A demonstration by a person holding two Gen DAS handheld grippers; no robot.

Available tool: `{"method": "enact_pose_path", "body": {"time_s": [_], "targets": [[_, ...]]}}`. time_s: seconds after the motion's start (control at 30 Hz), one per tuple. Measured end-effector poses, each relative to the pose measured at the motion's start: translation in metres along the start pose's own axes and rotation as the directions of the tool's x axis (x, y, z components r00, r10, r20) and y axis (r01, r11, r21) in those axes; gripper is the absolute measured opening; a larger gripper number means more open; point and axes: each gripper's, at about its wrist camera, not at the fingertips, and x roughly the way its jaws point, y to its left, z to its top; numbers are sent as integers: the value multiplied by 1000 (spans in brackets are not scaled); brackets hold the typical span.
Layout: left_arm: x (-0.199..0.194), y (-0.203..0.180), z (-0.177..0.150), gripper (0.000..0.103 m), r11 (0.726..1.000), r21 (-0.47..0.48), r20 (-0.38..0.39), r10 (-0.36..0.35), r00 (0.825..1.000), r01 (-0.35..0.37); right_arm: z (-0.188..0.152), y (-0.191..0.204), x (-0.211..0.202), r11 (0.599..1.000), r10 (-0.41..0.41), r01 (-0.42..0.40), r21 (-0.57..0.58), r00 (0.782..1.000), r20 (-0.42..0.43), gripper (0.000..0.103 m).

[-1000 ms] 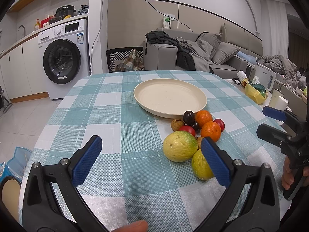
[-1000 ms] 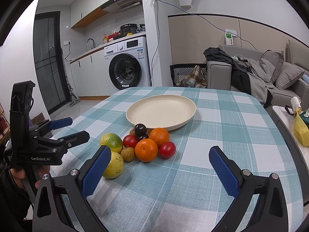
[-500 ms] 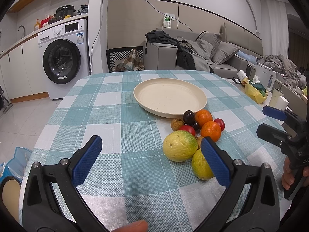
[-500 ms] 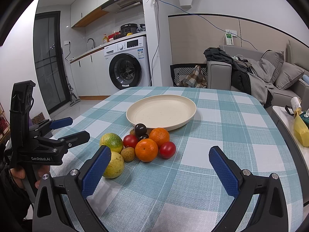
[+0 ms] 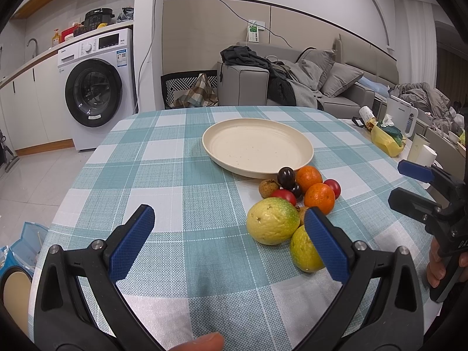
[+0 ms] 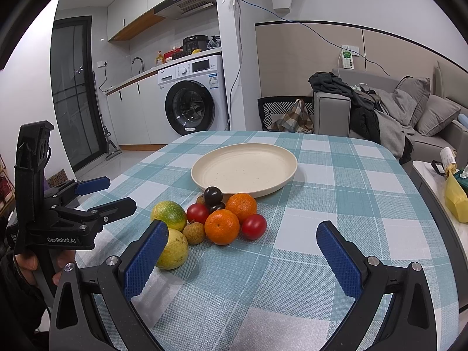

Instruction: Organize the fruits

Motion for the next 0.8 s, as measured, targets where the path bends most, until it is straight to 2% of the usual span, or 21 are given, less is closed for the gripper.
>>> {"method": "enact_pose_path", "body": {"time_s": [0.8], "targets": [[1, 0, 1, 102, 1000, 1, -5, 5, 1000, -5, -3, 2, 3, 1000, 5, -5, -10, 1000, 0, 103]]}}
